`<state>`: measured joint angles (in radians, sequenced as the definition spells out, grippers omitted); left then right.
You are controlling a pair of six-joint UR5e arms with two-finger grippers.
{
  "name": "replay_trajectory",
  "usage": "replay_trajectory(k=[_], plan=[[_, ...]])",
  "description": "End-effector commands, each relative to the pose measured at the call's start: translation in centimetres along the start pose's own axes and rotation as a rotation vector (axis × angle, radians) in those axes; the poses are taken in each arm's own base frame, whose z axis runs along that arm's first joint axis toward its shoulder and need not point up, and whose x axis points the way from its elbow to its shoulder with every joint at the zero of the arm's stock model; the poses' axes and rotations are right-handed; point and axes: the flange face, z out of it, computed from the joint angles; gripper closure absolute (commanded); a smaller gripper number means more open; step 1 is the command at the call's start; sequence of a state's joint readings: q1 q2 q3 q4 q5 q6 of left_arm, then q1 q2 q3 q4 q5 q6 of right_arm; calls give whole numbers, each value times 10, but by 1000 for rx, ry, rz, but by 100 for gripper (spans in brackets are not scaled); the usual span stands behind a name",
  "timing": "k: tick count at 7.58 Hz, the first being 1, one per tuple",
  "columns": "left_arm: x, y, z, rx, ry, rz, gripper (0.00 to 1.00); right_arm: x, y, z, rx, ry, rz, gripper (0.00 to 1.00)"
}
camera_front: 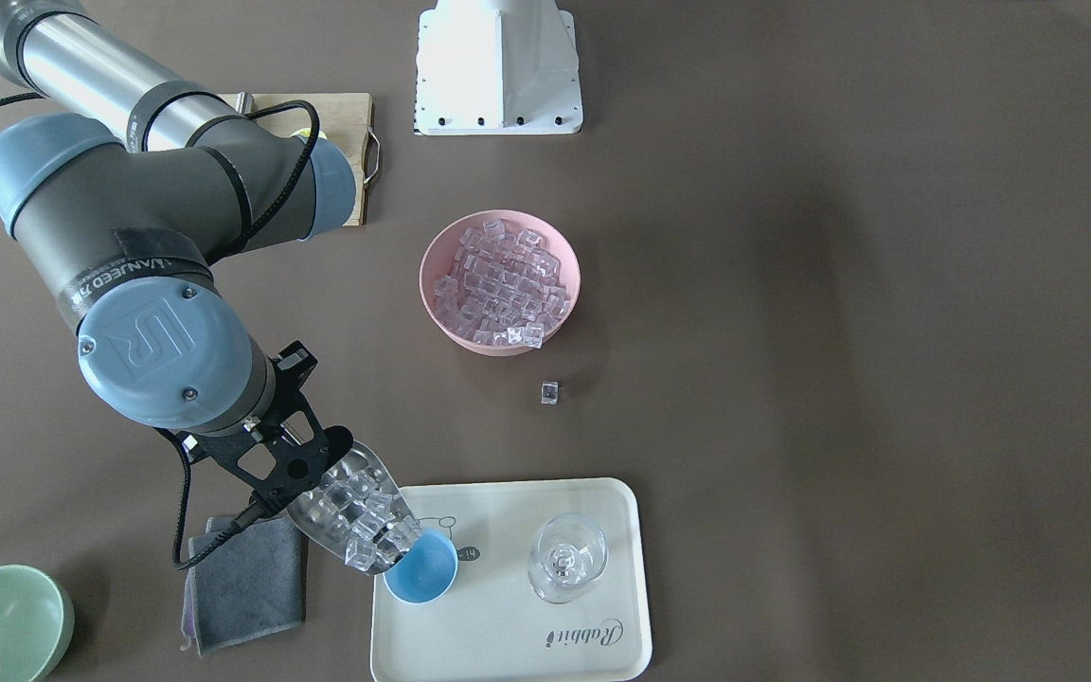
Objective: Put ice in cup with scoop
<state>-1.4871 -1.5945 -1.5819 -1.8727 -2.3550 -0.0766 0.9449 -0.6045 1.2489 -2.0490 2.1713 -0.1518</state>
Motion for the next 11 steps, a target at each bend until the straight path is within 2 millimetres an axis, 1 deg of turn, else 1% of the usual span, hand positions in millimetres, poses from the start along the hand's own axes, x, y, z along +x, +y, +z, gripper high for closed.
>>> replay_trajectory(k=[1,2,3,4,5,6,8,9,11], plan=[[-56,29,-13,-53,-17,-53,2,1,-15,-4,-41,11,-8,100],[-59,36,-11,-65,-18,-67,2,0,-15,-6,-58,11,-14,100],[-65,48,-7,-80,-17,-91,2,-1,-16,-12,-74,32,-28,100],[-68,51,-5,-130,-17,-142,2,-2,-17,-15,-91,39,-36,100],[-67,47,-6,-160,-18,-173,2,-1,-19,-15,-106,52,-42,100],[-65,43,-9,-154,-17,-169,2,-2,-21,-17,-110,59,-52,100],[-64,42,-9,-152,-17,-165,2,-1,-23,-19,-126,67,-52,100],[-60,44,-13,-143,-18,-158,2,-2,-25,-20,-130,67,-51,100],[-60,46,-14,-142,-15,-158,2,-4,-27,-27,-151,84,-60,100]])
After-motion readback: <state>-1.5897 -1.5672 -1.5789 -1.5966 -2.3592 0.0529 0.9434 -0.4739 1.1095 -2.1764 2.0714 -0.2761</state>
